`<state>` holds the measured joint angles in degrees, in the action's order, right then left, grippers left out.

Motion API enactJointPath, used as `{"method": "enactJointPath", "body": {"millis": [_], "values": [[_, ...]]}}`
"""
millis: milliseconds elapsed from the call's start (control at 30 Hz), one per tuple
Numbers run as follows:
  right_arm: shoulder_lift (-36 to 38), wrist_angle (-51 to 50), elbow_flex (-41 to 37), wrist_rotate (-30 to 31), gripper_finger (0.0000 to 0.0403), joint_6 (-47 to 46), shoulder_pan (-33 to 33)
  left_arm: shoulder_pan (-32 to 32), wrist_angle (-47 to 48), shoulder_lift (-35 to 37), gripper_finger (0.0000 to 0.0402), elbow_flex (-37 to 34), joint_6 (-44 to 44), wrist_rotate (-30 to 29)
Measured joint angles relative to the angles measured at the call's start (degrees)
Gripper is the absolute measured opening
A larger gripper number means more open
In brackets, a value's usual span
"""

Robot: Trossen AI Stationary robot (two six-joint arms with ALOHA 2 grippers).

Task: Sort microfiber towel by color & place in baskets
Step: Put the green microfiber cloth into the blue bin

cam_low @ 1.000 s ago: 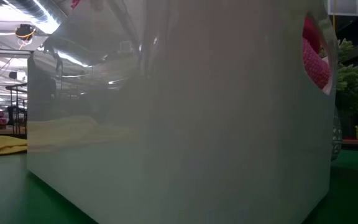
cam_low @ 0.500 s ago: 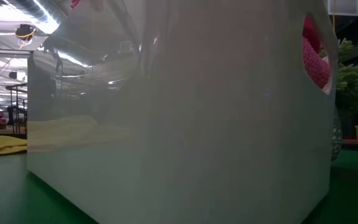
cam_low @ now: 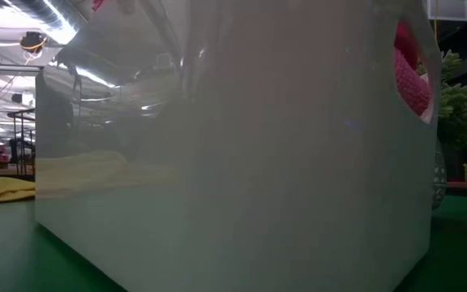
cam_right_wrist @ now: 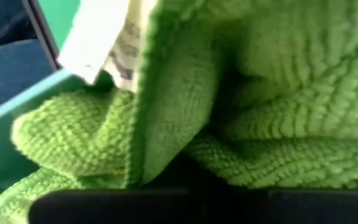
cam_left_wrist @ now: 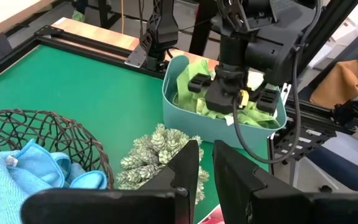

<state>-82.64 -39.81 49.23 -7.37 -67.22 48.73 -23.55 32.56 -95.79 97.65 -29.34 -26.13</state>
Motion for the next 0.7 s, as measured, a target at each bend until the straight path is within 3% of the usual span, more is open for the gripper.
{"method": "enactJointPath", "body": {"millis": [467,700], "values": [[-0.2,0.8,2.0,-0.4,0.0016,2.0,0.0,-0.1,0.0,0.0,0.0045,0.0,0.0,0.0],[-0.2,0.9,3.3,-0.8,0.0103,3.0,0.0,-0.2,0.0,0.0,0.0045,0.0,0.1,0.0]]}}
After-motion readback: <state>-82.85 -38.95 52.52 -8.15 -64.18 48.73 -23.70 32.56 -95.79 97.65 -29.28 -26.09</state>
